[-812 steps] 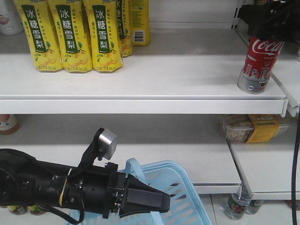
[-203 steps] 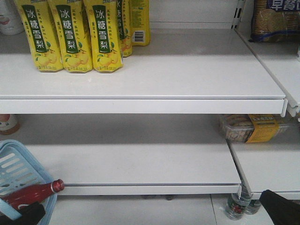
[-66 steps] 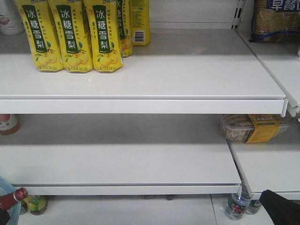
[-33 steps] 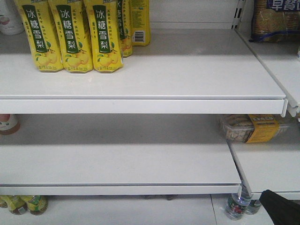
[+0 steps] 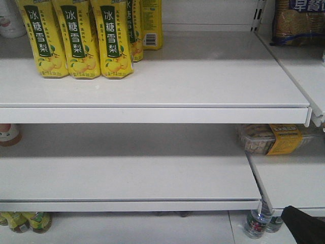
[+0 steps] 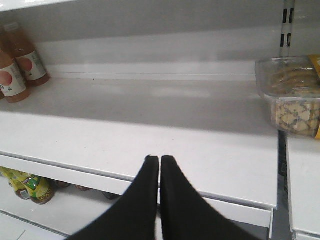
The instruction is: Place coke in basket with both arms
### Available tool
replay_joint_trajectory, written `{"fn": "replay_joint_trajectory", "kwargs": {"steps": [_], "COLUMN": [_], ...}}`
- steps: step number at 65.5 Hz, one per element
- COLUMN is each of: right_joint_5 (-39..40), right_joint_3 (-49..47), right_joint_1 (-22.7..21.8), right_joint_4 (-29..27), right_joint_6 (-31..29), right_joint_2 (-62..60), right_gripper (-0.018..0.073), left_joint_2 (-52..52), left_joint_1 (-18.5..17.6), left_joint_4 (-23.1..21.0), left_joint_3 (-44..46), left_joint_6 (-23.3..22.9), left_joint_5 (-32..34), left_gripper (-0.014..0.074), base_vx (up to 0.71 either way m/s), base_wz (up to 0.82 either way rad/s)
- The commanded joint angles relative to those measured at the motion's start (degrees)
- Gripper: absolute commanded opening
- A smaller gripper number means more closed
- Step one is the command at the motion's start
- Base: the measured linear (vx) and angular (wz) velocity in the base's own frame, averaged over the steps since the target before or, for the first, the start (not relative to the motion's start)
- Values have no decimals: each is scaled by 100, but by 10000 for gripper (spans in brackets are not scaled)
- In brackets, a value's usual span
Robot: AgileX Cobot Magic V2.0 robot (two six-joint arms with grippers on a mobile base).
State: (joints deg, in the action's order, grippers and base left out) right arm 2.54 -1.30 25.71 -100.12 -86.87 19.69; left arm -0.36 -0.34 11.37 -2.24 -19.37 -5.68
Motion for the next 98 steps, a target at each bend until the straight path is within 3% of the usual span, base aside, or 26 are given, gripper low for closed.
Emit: {"fn": "replay_joint_trajectory", "kwargs": {"steps": [1, 16, 98], "right_joint_5": [-104, -104, -104], "right_joint_3": [-163, -163, -163], "right_joint_1": [9, 9, 9], "right_joint_4": [-237, -237, -237], "right_joint_6": [-6, -6, -6], "right_joint_2": [32, 32, 32], "right_gripper": [-5, -5, -5], "left_joint_2": [-125, -125, -120], "left_joint_1": [20, 20, 20], "left_joint_4": [350, 677, 676], "left_joint_3": [-46, -46, -46], "left_joint_6": [315, 596, 590], "left_joint_5": [1017, 1007, 1000], "left_gripper": [-6, -6, -6], "base_vx": [0, 0, 0], "base_wz": [0, 0, 0]}}
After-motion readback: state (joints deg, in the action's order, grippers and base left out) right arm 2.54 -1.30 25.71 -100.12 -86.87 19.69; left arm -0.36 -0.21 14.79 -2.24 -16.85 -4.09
